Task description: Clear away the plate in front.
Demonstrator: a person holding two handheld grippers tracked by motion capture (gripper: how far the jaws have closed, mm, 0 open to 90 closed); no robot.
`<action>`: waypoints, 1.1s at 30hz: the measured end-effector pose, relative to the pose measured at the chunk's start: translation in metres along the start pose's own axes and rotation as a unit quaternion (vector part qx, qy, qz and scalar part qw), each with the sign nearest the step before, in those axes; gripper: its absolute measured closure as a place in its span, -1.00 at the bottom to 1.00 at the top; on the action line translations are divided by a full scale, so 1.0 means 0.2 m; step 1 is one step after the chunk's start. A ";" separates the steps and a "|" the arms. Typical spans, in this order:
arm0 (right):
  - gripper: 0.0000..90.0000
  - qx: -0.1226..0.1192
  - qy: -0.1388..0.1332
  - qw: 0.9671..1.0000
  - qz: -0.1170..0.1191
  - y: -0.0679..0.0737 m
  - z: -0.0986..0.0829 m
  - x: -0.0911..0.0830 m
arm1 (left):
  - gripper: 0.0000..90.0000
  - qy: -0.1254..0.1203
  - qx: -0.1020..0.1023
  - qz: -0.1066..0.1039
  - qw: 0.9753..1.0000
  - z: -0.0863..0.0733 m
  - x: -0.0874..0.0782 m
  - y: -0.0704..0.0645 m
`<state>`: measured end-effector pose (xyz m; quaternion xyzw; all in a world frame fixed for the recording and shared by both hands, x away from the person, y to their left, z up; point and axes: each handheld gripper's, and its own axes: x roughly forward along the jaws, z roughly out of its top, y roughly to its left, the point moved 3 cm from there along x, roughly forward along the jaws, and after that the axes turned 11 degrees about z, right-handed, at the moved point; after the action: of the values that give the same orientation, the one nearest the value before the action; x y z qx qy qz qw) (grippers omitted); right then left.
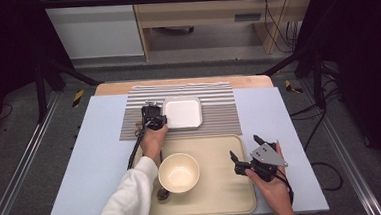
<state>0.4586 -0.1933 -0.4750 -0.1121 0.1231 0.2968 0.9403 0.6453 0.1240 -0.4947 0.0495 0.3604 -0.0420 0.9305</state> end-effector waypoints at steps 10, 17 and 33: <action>-0.86 0.001 0.000 1.000 0.000 0.00 0.00 0.00 | 0.89 -0.008 -0.004 0.000 1.000 0.02 -0.01 0.00; -0.86 0.000 0.000 1.000 0.000 0.00 0.00 0.00 | 0.87 0.000 -0.005 -0.002 1.000 0.02 -0.01 0.00; -0.86 -0.001 0.001 1.000 0.001 0.00 0.00 0.00 | 0.91 0.008 -0.030 -0.029 0.999 0.04 0.00 0.01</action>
<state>0.4589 -0.1930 -0.4755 -0.1128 0.1237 0.2980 0.9398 0.6509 0.1254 -0.4900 0.0117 0.3704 -0.0574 0.9270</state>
